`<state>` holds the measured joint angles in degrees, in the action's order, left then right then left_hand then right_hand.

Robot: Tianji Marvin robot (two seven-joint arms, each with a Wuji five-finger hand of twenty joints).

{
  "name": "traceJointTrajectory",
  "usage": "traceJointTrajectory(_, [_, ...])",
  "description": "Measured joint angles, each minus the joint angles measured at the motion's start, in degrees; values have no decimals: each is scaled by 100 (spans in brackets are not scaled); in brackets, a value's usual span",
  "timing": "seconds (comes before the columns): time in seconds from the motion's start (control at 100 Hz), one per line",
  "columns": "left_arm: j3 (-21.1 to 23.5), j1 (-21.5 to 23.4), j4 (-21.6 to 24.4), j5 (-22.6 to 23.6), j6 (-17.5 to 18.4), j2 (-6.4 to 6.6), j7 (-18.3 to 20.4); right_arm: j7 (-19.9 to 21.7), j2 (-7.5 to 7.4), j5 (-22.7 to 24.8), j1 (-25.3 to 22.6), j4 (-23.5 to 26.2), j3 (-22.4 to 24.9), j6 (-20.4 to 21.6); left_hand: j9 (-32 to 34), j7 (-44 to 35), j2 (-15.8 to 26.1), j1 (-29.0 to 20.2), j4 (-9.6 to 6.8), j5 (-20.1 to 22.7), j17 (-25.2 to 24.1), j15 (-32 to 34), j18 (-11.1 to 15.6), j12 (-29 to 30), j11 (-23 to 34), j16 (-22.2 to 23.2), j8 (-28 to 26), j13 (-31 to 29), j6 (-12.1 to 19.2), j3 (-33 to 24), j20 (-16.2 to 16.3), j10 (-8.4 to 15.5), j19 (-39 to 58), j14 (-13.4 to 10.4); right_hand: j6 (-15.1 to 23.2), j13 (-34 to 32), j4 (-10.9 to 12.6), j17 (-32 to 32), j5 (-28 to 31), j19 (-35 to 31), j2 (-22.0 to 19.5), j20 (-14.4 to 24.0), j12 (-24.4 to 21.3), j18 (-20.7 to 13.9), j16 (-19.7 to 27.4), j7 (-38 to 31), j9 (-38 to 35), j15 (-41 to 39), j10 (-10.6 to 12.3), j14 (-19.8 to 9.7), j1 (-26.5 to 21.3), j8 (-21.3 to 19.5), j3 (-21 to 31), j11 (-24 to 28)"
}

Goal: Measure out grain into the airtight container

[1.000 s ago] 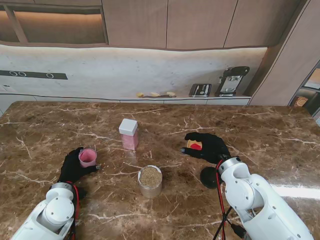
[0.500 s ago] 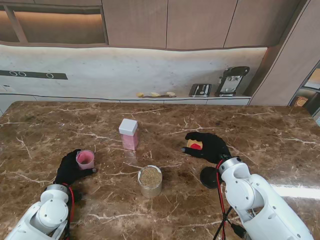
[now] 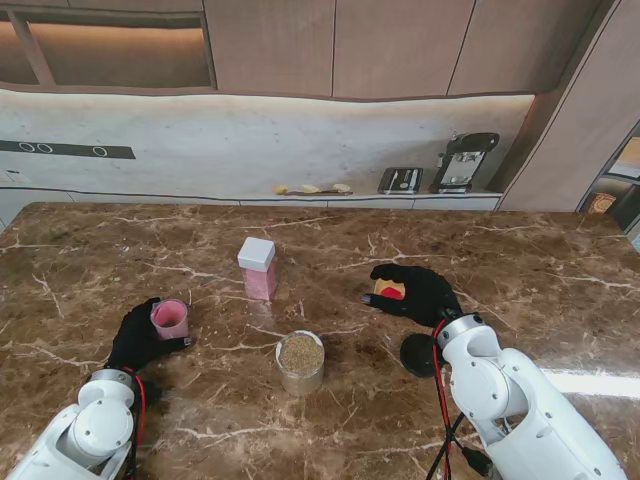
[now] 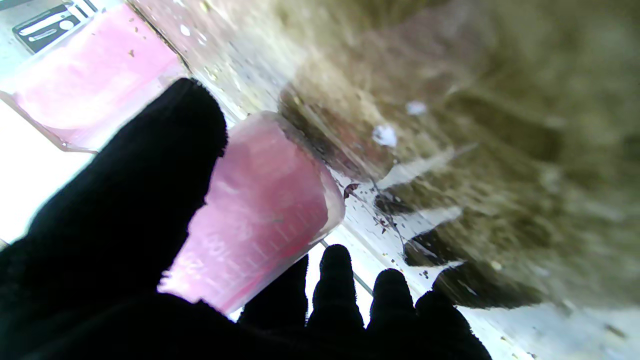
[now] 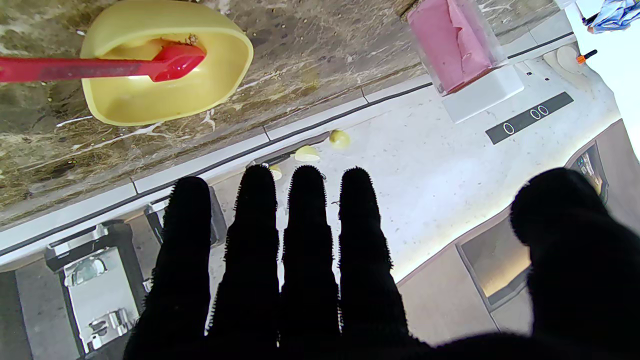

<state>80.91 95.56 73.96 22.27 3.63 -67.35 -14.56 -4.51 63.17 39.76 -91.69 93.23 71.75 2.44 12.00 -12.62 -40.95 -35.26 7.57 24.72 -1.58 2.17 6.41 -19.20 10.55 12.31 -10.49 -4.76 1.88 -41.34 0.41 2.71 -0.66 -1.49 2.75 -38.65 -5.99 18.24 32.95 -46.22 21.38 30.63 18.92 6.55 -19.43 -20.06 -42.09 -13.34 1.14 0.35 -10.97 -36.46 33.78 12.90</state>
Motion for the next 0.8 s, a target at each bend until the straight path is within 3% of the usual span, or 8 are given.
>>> traceJointTrajectory(0.09, [6, 7, 5, 24, -2, 0, -15, -1, 1, -4, -1, 0, 0, -1, 0, 0, 0, 0, 0, 1, 24, 0, -40, 0, 0, 0, 0, 0, -14, 0, 0, -17, 0, 0, 0, 0, 0, 0, 0, 0, 0, 0, 0, 0, 0, 0, 0, 0, 0, 1, 0, 0, 0, 0])
traceJointTrajectory(0.15, [14, 15, 12, 45, -8, 0, -17, -4, 2, -5, -2, 0, 1, -1, 0, 0, -3, 64, 0, 4, 29, 0, -56, 0, 0, 0, 0, 0, -204, 7, 0, -29, 4, 1, 0, 0, 0, 0, 0, 0, 0, 0, 0, 0, 0, 0, 0, 0, 0, 1, 0, 0, 0, 0])
traceJointTrajectory(0.32, [40, 43, 28, 77, -13, 0, -54, -17, 3, -5, -4, -1, 3, 0, 0, 0, -7, 64, 0, 68, 32, 0, -168, 0, 0, 6, 3, 0, -232, -38, 0, -65, 8, 15, 0, 0, 1, 0, 0, 0, 0, 0, 0, 0, 0, 0, 0, 0, 0, 4, 0, 0, 0, 0])
traceJointTrajectory(0.59, [143, 120, 33, 120, 172, 11, -25, -27, 5, -9, 1, -16, -1, 4, 0, 284, -485, 359, 67, 32, 38, 0, -370, 0, 0, 135, 90, 0, -280, -154, 3, -83, 8, 135, 0, 0, 1, 0, 0, -1, 0, 0, 0, 2, 0, 0, 0, 0, 0, 46, 0, 0, 0, 0])
traceJointTrajectory(0.8, [200, 201, 113, 242, 257, 101, 221, -47, 8, -20, 1, -22, -3, 4, 0, 481, -553, 428, 136, -279, -38, -1, -414, 1, -30, 135, 232, 0, -260, -163, -52, -85, -107, 136, 0, 0, 1, 0, 0, -1, 0, 0, 1, 3, 0, 0, 0, 0, 0, 46, 0, 0, 0, 0])
